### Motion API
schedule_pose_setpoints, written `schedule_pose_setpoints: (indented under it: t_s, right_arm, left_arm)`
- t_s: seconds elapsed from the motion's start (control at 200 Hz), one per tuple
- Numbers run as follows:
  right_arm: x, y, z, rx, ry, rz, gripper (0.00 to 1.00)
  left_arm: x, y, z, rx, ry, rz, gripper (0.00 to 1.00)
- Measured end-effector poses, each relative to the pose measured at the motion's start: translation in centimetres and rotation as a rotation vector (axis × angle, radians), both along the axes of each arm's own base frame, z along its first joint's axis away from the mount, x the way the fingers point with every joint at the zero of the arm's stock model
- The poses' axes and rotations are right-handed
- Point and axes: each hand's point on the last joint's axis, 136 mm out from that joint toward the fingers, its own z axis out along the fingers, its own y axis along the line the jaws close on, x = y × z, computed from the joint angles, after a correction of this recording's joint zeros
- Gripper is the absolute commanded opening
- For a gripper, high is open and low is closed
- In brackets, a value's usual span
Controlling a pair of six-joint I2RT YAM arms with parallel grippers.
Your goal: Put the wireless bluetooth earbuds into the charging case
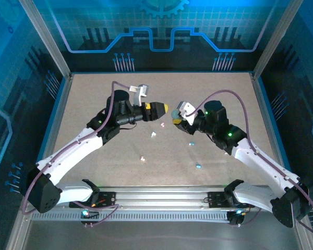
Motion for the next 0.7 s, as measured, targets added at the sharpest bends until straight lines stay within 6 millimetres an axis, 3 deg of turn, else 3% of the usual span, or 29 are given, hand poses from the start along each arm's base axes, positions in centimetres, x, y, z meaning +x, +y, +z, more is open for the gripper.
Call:
schedule_pose_setpoints:
  t_s: [0.23, 0.465, 0.7]
  right_arm:
    - [-0.2, 0.2, 0.7, -0.016, -0.057, 0.029, 0.31]
    - [-0.7, 0.1, 0.0, -0.013, -0.064, 0.037, 0.31]
    - [-0.6, 0.1, 0.5, 0.001, -0.08, 0.034, 0.32]
  left_arm:
    - [-0.9, -2.7, -0.9, 0.026, 0.008, -0.07, 0.68]
    - [-0.3, -3.7, -2.2, 0.053, 0.044, -0.08, 0.56]
    - [-0.1, -3.9, -2.4, 0.062, 0.047, -0.083, 0.56]
